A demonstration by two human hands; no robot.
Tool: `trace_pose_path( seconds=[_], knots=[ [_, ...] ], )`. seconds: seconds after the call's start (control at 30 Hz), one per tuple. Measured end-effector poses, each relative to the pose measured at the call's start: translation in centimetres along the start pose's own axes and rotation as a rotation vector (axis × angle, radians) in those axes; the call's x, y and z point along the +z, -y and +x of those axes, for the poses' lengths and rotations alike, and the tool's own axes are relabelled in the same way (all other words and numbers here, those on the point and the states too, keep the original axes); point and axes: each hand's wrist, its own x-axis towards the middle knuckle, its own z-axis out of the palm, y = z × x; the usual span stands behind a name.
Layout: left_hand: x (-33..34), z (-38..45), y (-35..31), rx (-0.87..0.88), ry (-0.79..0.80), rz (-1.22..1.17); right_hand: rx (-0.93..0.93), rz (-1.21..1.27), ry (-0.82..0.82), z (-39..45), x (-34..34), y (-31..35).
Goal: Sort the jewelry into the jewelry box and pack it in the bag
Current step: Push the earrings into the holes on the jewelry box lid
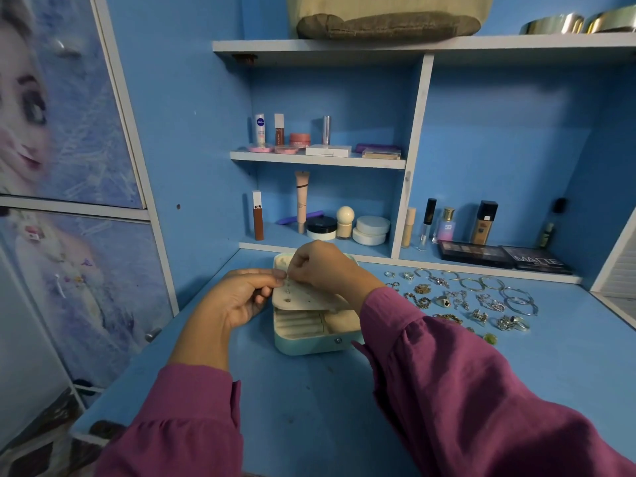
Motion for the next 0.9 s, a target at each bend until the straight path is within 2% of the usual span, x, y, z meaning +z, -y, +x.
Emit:
trace_pose_path(
  seconds=[0.23, 0.47, 0.9],
  knots=[
    [0.2, 0.2, 0.2, 0.013, -0.005, 0.003, -0.054, -0.147, 0.027, 0.3, 0.3, 0.5],
    [-0.1, 0.6, 0.3, 0.011, -0.001, 0.043, -0.084, -0.421, 0.044, 0.8, 0.3, 1.8],
    [-0.4, 0.7, 0.4, 0.058, -0.004, 0.121, -0.057, -0.541, 0.1, 1.9, 0.3, 2.3]
  ],
)
